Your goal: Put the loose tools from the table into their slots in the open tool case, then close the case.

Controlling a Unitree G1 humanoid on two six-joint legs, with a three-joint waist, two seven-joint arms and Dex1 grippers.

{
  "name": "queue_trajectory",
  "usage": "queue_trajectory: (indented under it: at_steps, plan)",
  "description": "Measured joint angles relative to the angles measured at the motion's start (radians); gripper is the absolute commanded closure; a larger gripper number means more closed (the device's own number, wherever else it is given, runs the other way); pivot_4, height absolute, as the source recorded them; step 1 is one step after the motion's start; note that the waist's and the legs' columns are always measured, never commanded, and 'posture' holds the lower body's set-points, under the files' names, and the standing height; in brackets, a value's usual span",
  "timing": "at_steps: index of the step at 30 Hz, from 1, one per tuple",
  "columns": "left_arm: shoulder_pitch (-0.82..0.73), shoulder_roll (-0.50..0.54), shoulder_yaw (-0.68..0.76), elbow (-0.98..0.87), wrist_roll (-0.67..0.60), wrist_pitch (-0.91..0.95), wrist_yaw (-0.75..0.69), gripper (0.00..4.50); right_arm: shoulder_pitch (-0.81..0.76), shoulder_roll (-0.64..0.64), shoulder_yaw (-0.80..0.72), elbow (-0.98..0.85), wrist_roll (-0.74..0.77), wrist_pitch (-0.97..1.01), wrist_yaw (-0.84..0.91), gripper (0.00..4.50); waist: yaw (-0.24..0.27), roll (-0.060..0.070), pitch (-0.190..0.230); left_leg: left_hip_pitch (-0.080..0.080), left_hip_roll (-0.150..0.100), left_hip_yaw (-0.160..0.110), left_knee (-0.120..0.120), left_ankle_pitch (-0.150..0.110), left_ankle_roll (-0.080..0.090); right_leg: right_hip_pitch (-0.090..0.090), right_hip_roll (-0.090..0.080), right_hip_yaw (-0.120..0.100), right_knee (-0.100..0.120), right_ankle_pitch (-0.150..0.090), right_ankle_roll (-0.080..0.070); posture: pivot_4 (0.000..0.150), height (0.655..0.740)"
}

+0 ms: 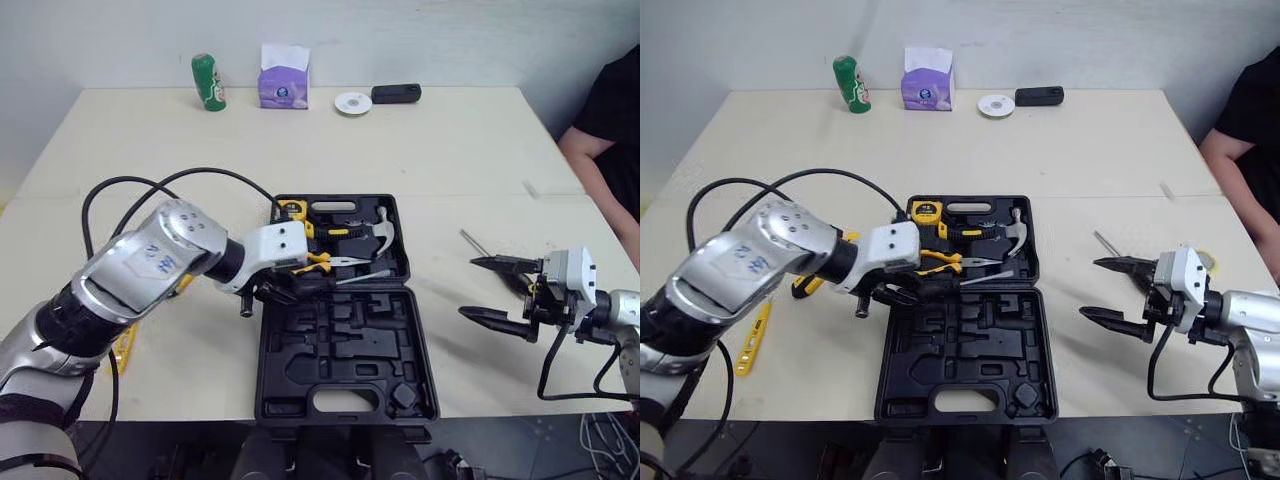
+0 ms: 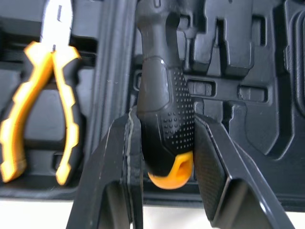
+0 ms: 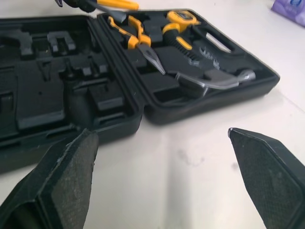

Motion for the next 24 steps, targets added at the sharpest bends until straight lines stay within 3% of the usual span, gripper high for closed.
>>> queue_trajectory:
  at_steps: [5,11,24]
  plan:
    - [-0.042,-0.058,-0.095,0.024,0.070,-0.010,-0.007,3.45,0.030,-0.002,-0.007,-0.048,0.001,0.004,-0.013,0.00,-0.001,0.000,0.000,0.000,0.000,0.000,0.002,0.000,0.000,0.000,0.000,0.000,0.001,0.000,0.000,0.150,0.7400]
    - [-0.064,-0.052,-0.176,0.040,0.157,-0.030,-0.028,3.45,0.056,-0.006,-0.014,-0.111,0.003,0.028,-0.040,0.00,0.001,0.000,0.000,0.000,0.000,-0.001,0.003,0.000,0.000,0.000,0.000,0.000,0.002,0.000,0.000,0.150,0.7400]
    - [-0.066,-0.051,-0.184,0.040,0.236,-0.043,-0.082,3.45,0.047,-0.003,0.002,-0.160,0.003,0.075,-0.090,0.00,0.014,0.000,0.000,0.000,0.000,-0.001,0.005,0.000,0.000,0.000,-0.001,0.000,0.003,0.000,0.000,0.150,0.7400]
